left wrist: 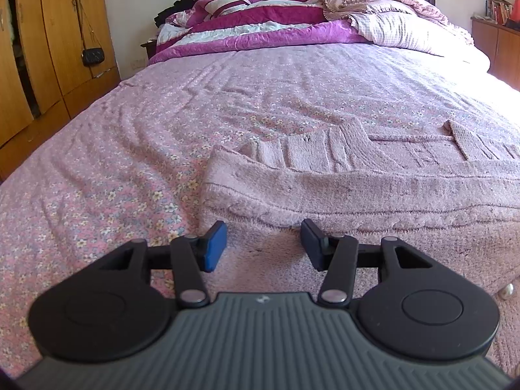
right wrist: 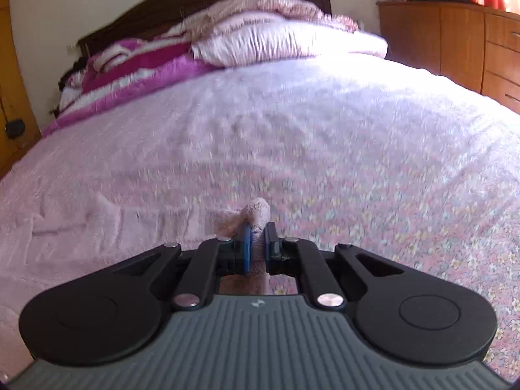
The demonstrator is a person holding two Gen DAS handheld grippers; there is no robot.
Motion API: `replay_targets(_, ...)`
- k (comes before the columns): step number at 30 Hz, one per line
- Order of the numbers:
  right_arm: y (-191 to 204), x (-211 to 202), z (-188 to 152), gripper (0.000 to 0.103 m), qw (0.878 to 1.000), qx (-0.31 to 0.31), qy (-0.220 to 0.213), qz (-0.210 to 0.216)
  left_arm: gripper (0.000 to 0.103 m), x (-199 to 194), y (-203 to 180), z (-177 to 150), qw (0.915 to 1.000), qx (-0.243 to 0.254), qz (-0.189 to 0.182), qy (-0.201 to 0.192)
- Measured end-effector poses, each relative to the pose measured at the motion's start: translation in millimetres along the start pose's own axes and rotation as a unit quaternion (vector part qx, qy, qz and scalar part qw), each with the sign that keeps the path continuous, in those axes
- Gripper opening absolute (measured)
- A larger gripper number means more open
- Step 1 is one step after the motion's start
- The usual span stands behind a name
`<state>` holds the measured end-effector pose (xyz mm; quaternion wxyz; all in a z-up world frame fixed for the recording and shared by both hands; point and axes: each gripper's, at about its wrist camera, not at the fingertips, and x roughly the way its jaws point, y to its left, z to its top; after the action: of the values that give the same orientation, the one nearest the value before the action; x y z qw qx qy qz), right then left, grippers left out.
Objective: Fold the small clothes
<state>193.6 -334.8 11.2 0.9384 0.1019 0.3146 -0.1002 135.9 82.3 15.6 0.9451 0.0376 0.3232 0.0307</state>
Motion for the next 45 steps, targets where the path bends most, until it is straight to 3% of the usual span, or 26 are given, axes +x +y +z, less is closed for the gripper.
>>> replay_targets(4, 3.3, 1.4, -0.3, 0.010, 1.000, -0.002, 0.010, -0.007, 0.053, -0.8, -0.2, 0.6, 1.0000, 0.005, 0.001, -0.001)
replay_targets(7, 4.4, -19.5, 3.4, 0.028, 1.000, 0.013, 0.001, -0.001, 0.053, -1.3, 0.8, 1.2, 1.0000, 0.005, -0.002, 0.000)
replay_targets(9, 8.9, -41.3, 2.1, 0.049, 1.000, 0.011, -0.020, 0.000, 0.053, -0.8, 1.8, 1.3, 1.0000, 0.002, -0.004, 0.001)
replay_targets(11, 14.5, -67.0, -2.3, 0.050, 0.999, 0.005, -0.036, 0.013, 0.053, -0.5, 2.0, 1.5, 1.0000, 0.002, -0.004, 0.001)
replay_targets(15, 25.5, -94.2, -17.1, 0.051, 0.998, -0.005, -0.029, 0.054, 0.053, -1.6, 2.1, 1.6, 1.0000, 0.001, -0.004, 0.002)
replay_targets(17, 30.9, -95.0, -27.8, 0.052, 0.998, -0.015, -0.014, 0.064, 0.053, -3.0, 3.8, 2.2, 1.0000, -0.004, -0.005, 0.003)
replay_targets(20, 34.9, -75.1, -45.5, 0.053, 0.998, -0.045, 0.025, 0.046, 0.053, -8.8, 7.4, 2.6, 0.9999, -0.008, -0.005, 0.006)
replay_targets(25, 28.5, -81.1, -46.8, 0.060, 0.998, -0.022, 0.018, 0.053, 0.053, -35.4, 13.9, 1.0, 0.9999, 0.011, -0.001, 0.005)
replay_targets(32, 33.8, -150.5, -48.5, 0.070, 0.995, -0.022, -0.011, 0.093, 0.054, -81.7, 23.8, -4.8, 0.9992, 0.025, -0.019, 0.026)
replay_targets(36, 41.7, -194.0, -58.3, 0.076, 0.992, -0.026, -0.018, 0.121, 0.066, -109.8, 21.8, -12.8, 0.9989, 0.033, -0.015, 0.031)
replay_targets(45, 67.1, -271.0, -103.7, 0.089, 0.982, -0.079, -0.032, 0.167, 0.068, -167.3, 14.9, -42.2, 0.9985, 0.033, -0.037, 0.025)
